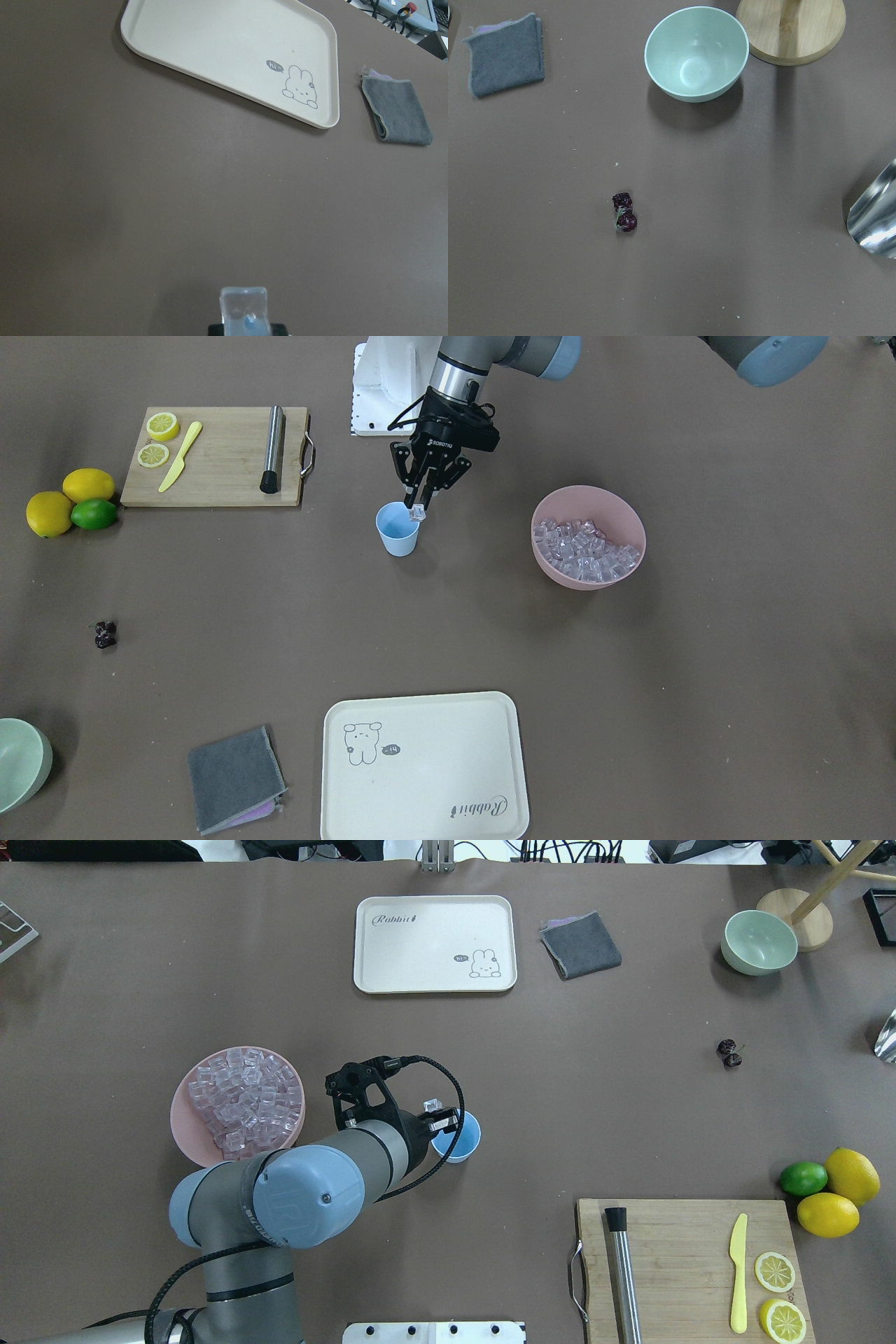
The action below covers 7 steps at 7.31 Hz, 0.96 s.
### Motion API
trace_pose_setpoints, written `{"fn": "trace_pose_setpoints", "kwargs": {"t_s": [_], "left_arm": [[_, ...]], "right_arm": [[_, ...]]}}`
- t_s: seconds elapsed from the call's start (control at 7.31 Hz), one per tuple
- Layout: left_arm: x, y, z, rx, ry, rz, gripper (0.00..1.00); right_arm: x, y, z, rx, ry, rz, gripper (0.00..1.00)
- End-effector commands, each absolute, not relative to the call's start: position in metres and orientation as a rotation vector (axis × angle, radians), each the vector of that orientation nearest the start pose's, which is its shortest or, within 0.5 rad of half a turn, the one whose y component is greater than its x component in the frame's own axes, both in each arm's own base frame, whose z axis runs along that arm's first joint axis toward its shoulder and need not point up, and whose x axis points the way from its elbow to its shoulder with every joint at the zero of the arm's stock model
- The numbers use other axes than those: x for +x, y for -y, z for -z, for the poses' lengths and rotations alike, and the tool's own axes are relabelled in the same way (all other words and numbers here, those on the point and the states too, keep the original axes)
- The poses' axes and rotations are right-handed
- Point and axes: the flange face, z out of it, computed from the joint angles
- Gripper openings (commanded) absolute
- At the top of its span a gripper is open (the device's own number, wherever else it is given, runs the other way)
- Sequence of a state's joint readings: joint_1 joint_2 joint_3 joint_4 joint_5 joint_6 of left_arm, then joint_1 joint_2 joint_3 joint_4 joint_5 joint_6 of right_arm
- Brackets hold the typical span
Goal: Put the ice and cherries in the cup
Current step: 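Carry the ice cube with the left gripper over the light-blue cup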
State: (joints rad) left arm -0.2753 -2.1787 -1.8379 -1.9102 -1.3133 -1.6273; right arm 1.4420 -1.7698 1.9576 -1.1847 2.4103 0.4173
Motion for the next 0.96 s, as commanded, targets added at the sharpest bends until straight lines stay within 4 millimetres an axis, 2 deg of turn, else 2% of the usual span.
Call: {"fn": "trace_pose_setpoints", "kwargs": {"t_s": [0.0,0.14,0.41,0.55,0.82], "left_arm": [[0.5595,0.3132,-0.1482,0.353,-1.189,0.437,0.0],[0.5595,0.3132,-0.148,0.353,-1.191,0.437,0.0],[0.5626,0.3119,-0.1475,0.358,-1.187,0.421,0.7],[0.5673,0.3046,-0.1482,0.352,-1.185,0.411,0.73],[0.5642,0.3034,-0.1465,0.349,-1.194,0.411,0.79]], "right_arm": [[0.0047,0.4252,-0.5082,0.298,0.927,-0.026,1.0],[0.0048,0.4248,-0.5094,0.296,0.926,-0.026,1.0],[0.0047,0.4254,-0.5097,0.295,0.926,-0.027,1.0],[0.0047,0.4249,-0.5104,0.294,0.926,-0.028,1.0],[0.0047,0.4249,-0.5104,0.294,0.926,-0.028,1.0]]}}
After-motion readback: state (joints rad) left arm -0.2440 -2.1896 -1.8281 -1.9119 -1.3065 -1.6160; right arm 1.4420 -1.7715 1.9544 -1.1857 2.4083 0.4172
